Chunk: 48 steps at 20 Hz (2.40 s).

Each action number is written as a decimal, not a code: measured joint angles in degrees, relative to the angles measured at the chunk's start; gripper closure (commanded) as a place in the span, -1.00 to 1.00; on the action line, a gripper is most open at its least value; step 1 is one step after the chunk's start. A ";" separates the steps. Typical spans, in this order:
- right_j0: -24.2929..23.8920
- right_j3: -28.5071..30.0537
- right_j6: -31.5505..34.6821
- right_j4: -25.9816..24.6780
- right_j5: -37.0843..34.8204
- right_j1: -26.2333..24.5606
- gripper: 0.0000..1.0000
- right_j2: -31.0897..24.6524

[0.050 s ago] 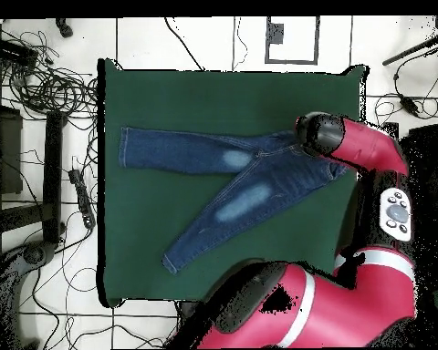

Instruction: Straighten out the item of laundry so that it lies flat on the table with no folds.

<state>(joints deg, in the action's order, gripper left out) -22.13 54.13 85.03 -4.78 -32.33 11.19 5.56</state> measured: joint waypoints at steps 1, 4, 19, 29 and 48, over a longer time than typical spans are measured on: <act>-0.30 0.05 0.00 0.00 0.28 0.07 1.00 -0.02; -1.69 0.39 0.00 -0.02 1.69 0.41 1.00 -0.12; -1.32 -0.27 0.00 -0.37 5.92 -0.86 1.00 1.15; -1.09 -0.25 0.00 -0.40 10.34 -2.17 1.00 1.42; -0.11 -0.22 0.00 -0.61 14.05 -2.18 1.00 2.18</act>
<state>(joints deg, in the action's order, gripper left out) -22.24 53.92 85.03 -5.39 -18.27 9.01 7.74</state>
